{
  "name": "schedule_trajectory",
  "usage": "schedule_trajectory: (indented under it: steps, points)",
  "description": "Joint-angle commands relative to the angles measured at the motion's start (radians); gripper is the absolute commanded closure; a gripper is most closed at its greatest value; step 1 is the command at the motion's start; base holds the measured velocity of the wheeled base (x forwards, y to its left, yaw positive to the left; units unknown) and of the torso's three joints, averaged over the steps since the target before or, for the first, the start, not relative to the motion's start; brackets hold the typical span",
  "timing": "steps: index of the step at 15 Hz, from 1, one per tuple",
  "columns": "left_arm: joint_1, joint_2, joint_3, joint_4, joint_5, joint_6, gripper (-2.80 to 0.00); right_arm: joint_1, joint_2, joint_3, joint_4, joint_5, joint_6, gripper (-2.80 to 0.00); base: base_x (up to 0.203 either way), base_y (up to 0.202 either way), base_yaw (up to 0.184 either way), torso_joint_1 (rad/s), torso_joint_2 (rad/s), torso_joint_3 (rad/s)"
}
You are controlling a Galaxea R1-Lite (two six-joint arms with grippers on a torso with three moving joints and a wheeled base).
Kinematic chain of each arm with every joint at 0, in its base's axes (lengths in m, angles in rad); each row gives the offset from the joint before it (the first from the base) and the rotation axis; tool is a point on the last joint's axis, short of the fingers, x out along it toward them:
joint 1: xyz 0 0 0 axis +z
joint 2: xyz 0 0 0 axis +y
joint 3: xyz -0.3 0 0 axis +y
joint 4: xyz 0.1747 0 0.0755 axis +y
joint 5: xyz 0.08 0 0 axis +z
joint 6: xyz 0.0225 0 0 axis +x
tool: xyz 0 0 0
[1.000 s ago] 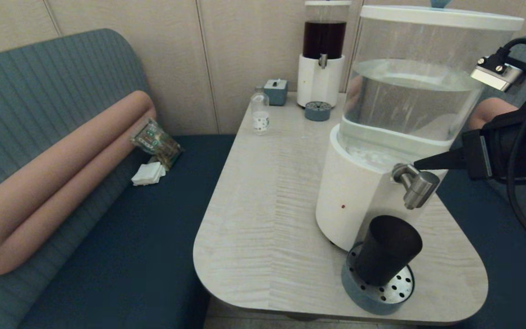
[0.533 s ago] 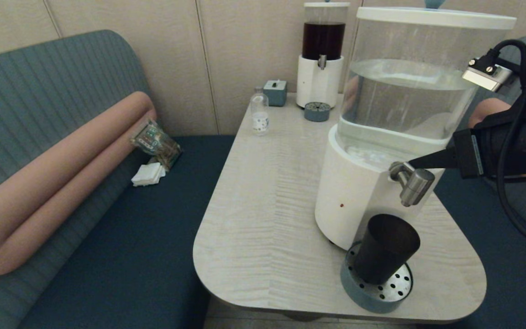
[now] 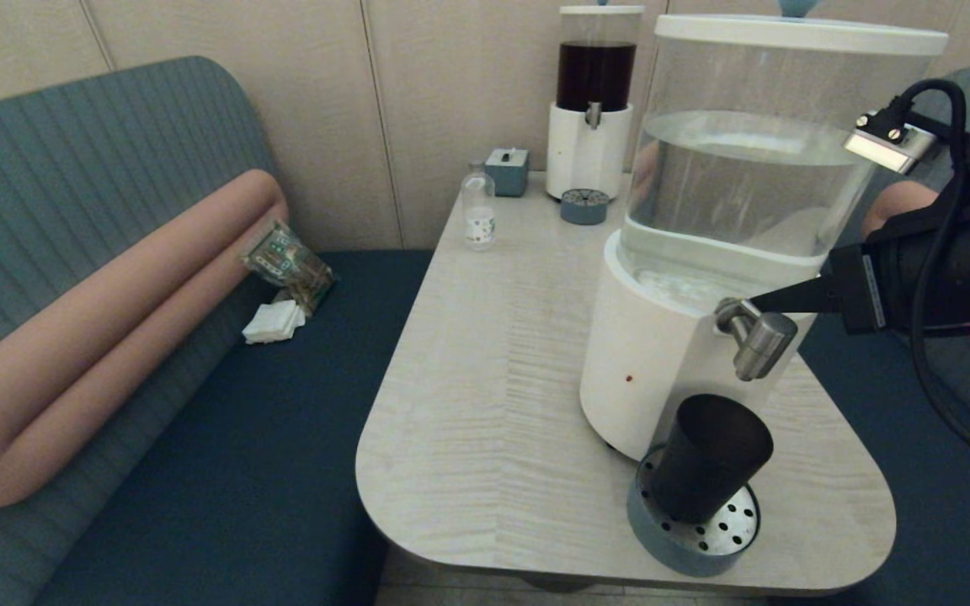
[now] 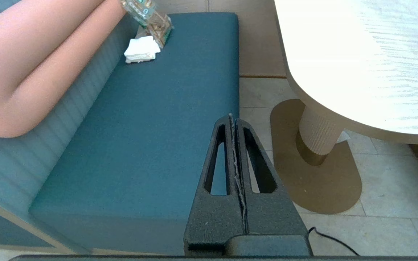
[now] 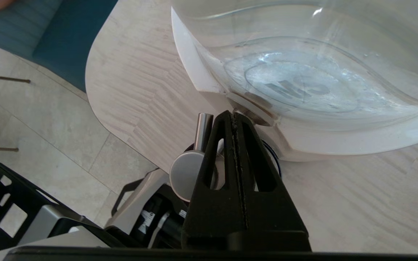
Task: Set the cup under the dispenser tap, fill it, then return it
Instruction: Turn on the faucet
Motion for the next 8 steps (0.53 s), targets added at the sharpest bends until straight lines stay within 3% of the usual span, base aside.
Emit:
schedule_trajectory:
  steps: [1,8]
  points:
    - [0.000,0.002,0.002,0.000,0.000,0.000,0.00,0.004,-0.007,0.006,0.008,0.002,-0.002,0.00,0.000,0.000,0.000,0.000,0.00,0.000]
    - [0.000,0.002,0.002,0.000,0.000,0.000,0.00,0.019,-0.027,0.027,0.008,0.005,-0.002,0.00,0.000,0.000,0.000,0.000,0.00,0.000]
